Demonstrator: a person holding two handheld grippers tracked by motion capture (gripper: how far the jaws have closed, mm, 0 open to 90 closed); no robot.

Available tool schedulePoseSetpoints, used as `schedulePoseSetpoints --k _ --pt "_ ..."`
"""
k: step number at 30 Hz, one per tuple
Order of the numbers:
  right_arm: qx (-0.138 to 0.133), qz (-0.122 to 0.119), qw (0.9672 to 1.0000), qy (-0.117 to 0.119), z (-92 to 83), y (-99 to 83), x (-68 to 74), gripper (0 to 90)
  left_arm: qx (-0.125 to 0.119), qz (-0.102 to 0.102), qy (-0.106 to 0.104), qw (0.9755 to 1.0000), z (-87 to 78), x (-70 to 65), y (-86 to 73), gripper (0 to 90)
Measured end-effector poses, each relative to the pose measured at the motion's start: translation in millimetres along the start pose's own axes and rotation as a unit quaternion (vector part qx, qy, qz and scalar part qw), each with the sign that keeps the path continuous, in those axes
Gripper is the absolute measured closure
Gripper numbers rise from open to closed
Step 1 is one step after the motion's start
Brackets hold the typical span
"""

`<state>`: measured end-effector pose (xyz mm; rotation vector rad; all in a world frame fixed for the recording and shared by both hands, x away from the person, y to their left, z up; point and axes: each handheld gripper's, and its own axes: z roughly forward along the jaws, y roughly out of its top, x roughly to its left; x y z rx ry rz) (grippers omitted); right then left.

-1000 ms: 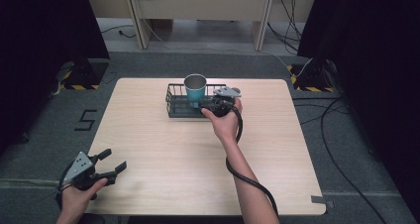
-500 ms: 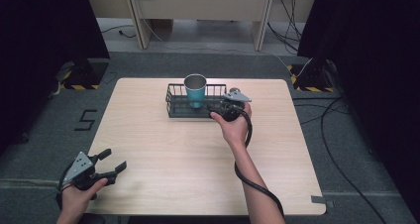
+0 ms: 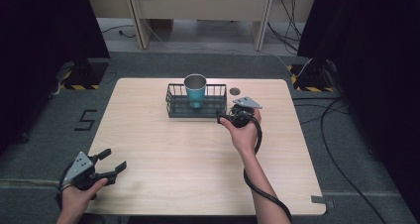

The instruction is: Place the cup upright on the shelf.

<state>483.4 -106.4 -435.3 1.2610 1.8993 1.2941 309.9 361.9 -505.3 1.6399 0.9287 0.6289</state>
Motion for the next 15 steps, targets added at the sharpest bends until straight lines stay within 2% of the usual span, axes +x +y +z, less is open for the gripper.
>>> schedulePoseSetpoints --k 15 --pt "-0.005 -0.001 0.9999 -0.013 -26.5 -10.7 -16.3 15.3 0.002 0.002 0.002 1.0000 -0.3 0.2 0.2 17.7"
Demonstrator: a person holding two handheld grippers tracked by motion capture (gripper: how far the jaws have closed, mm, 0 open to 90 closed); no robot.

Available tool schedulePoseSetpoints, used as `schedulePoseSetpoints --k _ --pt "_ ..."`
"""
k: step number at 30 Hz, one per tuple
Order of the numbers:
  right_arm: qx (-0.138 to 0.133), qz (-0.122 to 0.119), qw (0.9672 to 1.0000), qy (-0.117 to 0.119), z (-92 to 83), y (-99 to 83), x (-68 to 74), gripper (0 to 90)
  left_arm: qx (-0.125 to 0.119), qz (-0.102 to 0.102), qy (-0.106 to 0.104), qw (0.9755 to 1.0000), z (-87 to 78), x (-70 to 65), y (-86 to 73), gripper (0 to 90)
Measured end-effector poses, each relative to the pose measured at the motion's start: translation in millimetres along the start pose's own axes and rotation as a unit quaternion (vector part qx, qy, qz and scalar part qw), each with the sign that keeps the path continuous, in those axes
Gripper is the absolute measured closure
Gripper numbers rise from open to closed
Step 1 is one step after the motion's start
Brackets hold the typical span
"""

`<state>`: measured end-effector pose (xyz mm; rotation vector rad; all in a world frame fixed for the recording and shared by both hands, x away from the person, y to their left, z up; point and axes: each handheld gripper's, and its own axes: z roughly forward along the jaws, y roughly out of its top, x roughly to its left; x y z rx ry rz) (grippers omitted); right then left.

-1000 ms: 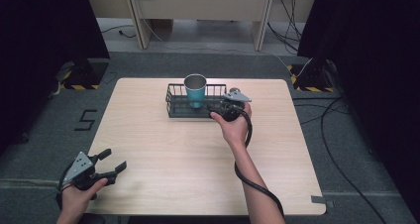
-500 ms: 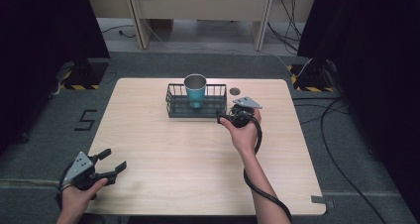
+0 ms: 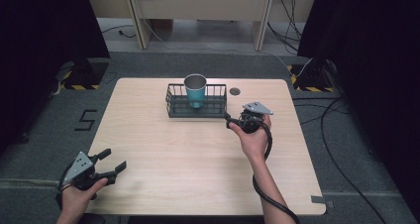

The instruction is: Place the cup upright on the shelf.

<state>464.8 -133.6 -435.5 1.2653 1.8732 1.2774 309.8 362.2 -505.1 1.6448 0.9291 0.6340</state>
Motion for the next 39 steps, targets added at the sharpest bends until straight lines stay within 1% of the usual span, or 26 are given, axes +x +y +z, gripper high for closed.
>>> schedulePoseSetpoints --k 7,12,20,23,26,30,39 --pt "0.001 -0.002 1.0000 0.000 -8.2 -5.2 -4.1 15.3 0.000 0.001 0.001 1.0000 0.0 0.0 0.0 17.7" --pt "-0.003 -0.006 1.0000 -0.003 -17.6 -8.7 -9.5 15.3 0.000 0.000 0.001 1.0000 0.1 -0.1 0.0 17.7" --pt "-0.002 -0.008 1.0000 -0.005 -25.8 -16.5 -13.5 15.3 0.000 0.000 0.002 1.0000 0.1 0.1 -0.1 17.7" --pt "0.000 -0.012 0.9999 -0.001 -31.3 -22.2 -15.8 15.3 -0.001 -0.001 0.002 1.0000 0.0 0.2 0.0 17.7" --pt "0.002 -0.014 0.9999 -0.002 -34.6 -25.7 -17.7 15.4 -0.001 -0.001 0.002 1.0000 0.1 0.2 -0.1 17.7" --pt "0.003 -0.008 0.9999 -0.010 -43.2 -35.1 -22.2 15.4 -0.001 -0.001 0.002 1.0000 0.2 0.2 -0.1 17.6" --pt "0.001 -0.007 0.9999 -0.012 -54.4 -50.8 -24.5 15.4 -0.001 -0.001 0.003 1.0000 0.2 0.2 0.0 17.6"
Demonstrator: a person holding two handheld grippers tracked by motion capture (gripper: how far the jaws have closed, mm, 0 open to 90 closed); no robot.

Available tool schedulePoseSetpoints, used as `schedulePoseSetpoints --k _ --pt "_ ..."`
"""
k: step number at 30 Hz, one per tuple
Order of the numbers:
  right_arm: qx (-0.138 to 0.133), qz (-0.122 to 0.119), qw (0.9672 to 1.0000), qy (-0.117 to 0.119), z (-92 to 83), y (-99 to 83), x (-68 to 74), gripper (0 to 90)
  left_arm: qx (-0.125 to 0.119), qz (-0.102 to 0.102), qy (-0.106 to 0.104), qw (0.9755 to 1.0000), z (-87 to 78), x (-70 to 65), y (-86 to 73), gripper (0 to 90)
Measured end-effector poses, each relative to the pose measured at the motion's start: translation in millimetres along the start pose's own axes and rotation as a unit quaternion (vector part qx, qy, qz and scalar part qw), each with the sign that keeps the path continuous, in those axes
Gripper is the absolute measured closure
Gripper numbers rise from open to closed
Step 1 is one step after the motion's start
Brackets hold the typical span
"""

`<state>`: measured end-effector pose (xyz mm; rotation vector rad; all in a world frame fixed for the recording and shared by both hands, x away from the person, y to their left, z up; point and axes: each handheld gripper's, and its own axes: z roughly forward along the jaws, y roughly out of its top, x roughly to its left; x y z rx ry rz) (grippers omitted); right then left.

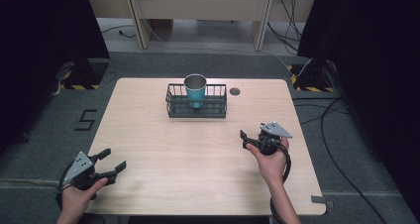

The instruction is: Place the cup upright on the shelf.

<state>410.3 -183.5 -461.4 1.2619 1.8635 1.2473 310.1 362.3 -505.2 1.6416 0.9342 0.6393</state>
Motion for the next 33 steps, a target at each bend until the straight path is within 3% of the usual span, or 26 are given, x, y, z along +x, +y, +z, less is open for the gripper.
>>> schedulePoseSetpoints --k 22,33 --pt "-0.003 0.002 1.0000 0.005 -22.0 -51.7 -4.1 15.4 0.001 0.001 0.001 1.0000 0.0 -0.2 0.0 17.5" --pt "-0.007 0.008 0.9999 0.009 -21.5 -58.5 -3.5 15.4 0.001 0.001 0.000 1.0000 0.1 -0.1 0.0 17.6"
